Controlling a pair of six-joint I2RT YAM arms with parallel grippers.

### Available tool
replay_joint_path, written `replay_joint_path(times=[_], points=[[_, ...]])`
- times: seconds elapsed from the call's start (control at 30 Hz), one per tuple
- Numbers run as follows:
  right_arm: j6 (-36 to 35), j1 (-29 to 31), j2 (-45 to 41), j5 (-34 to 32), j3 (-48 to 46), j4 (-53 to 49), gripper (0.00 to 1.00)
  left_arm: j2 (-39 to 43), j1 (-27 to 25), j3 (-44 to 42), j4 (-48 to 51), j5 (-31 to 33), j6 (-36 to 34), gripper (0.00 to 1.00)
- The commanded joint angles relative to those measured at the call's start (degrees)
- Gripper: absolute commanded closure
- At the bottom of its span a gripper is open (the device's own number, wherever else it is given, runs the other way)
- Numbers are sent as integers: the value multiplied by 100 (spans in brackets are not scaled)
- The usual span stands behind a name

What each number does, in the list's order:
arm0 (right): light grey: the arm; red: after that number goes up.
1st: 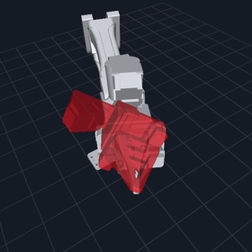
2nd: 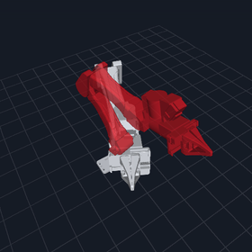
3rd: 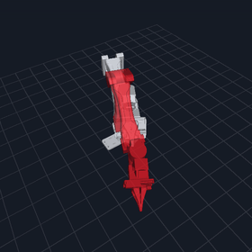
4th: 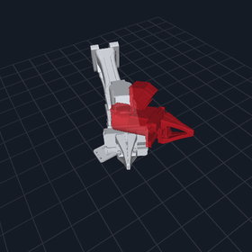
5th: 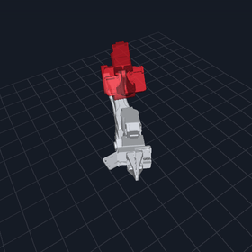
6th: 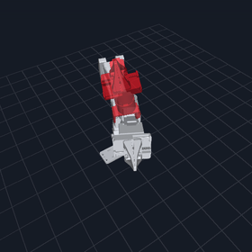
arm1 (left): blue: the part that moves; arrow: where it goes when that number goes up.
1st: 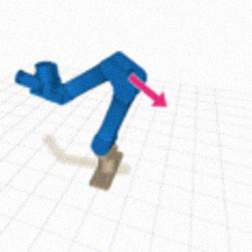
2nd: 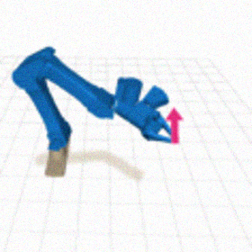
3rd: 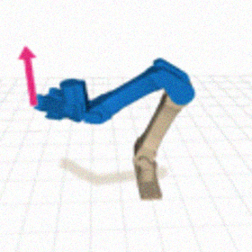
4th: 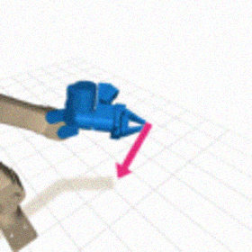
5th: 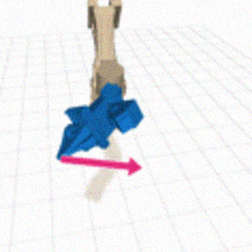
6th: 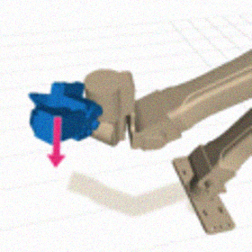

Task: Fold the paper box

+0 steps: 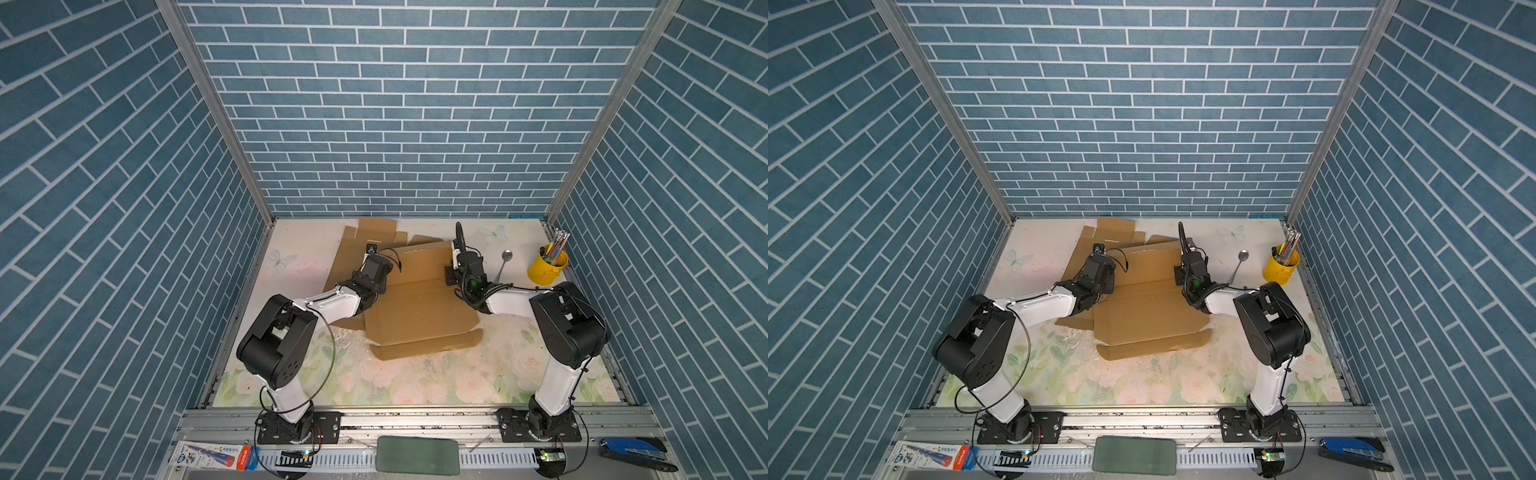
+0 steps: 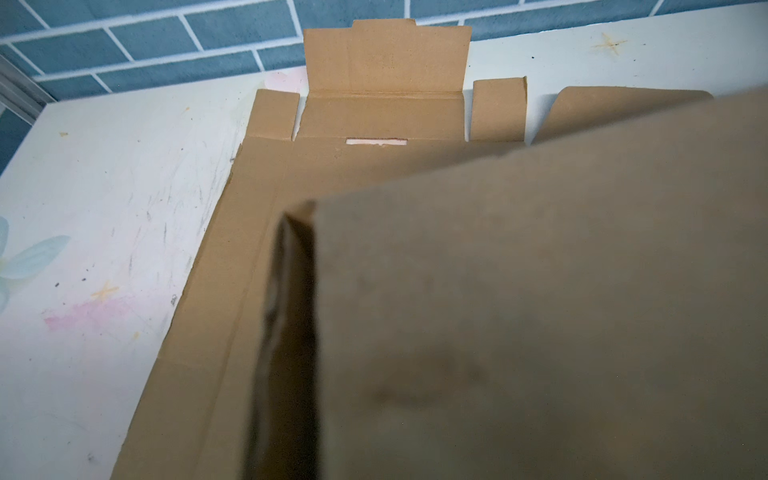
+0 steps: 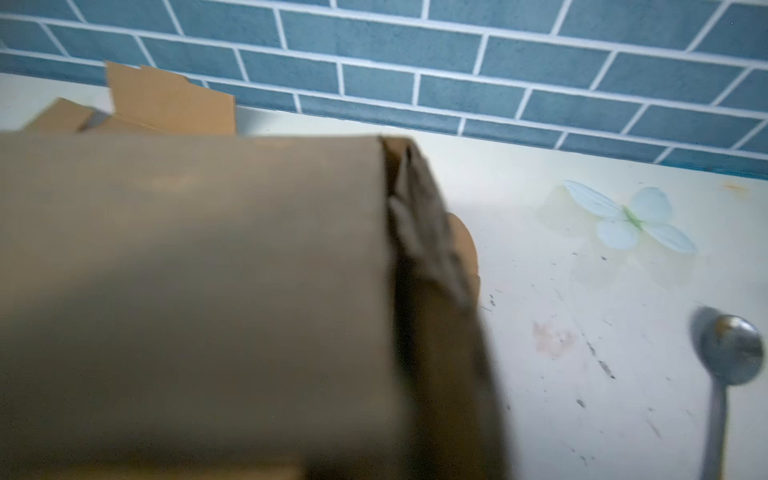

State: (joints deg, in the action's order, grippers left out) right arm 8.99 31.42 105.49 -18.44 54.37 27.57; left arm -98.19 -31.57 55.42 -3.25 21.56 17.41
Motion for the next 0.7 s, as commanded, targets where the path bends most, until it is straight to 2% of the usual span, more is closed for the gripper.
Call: replay_joint_path(times=[0.0,0.27,0.33,0.37,0.43,0.57,0.67], points=[[73,168,203,-1564,424,-609,100,-158,-125,31,857,-363,209,100],[-93,479,326,-1834,640,-929,100,-505,-267,467,1568,269,661,100],[-43,475,258,-1905,542,-932,86,-499,-262,467,1638,404,731,100],[-30,479,253,-1921,515,-924,86,-511,-266,470,1678,482,783,100],[-40,479,315,-1923,534,-929,100,-592,-266,528,1766,653,867,100],[55,505,303,-1801,595,-1011,100,-797,-265,757,2137,877,1220,100],[-41,503,154,-1696,661,-1172,100,-680,-262,761,2109,651,1216,100]])
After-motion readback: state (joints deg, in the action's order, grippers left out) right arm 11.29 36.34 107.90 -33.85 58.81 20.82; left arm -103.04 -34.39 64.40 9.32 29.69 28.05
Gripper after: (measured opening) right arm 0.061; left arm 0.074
